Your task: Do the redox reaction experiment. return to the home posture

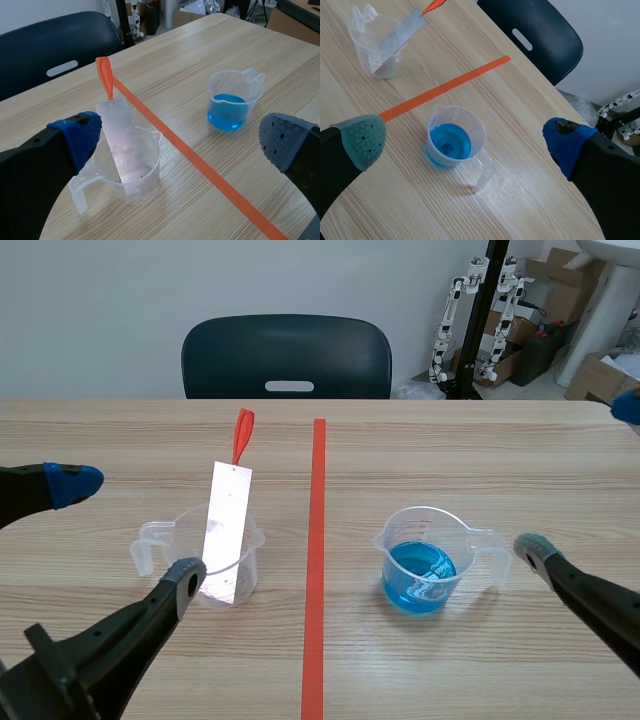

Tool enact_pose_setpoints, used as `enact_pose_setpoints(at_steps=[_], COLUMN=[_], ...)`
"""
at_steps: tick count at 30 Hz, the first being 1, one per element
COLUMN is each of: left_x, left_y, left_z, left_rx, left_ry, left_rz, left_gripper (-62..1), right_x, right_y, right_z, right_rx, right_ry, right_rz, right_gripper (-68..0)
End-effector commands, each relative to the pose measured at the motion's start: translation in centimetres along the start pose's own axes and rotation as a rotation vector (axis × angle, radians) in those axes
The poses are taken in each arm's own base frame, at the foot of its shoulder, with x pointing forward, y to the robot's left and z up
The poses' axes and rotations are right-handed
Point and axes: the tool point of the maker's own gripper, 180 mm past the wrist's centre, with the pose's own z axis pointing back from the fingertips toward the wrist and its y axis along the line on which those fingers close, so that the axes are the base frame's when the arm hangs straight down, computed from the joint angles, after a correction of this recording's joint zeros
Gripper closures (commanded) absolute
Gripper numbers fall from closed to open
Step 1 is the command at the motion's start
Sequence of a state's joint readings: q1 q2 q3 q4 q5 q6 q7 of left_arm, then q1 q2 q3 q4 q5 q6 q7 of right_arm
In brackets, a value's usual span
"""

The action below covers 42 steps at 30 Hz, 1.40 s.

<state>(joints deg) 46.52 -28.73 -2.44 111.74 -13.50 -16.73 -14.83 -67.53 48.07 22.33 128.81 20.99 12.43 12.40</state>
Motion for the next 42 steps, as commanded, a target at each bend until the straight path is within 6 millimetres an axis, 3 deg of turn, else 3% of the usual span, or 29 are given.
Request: enact_pose_setpoints(at_steps=[1,9,42], left_x=[0.5,0.5,0.4], left_y=[0.0,0.0,-0.1], left_z=[0.0,0.0,0.0], left_rx=[0.001,0.001,-0.005], left_ry=[-0.021,-0.021,-0.012], left_rz=[0.0,0.0,-0.02], left_gripper=[-62.3,-62.3,-62.3], right_x=[0.0,-1.2,-1.2], right_y=[0.2,0.3,0.3], right_z=[0.0,0.1,0.1], right_rx=[-0.004,-0.004,-0.004], right_ry=[-0.01,0.016,0.016], right_rz=[-0.025,-0.043,-0.042], right_gripper=[-67.9,-67.9,-67.9])
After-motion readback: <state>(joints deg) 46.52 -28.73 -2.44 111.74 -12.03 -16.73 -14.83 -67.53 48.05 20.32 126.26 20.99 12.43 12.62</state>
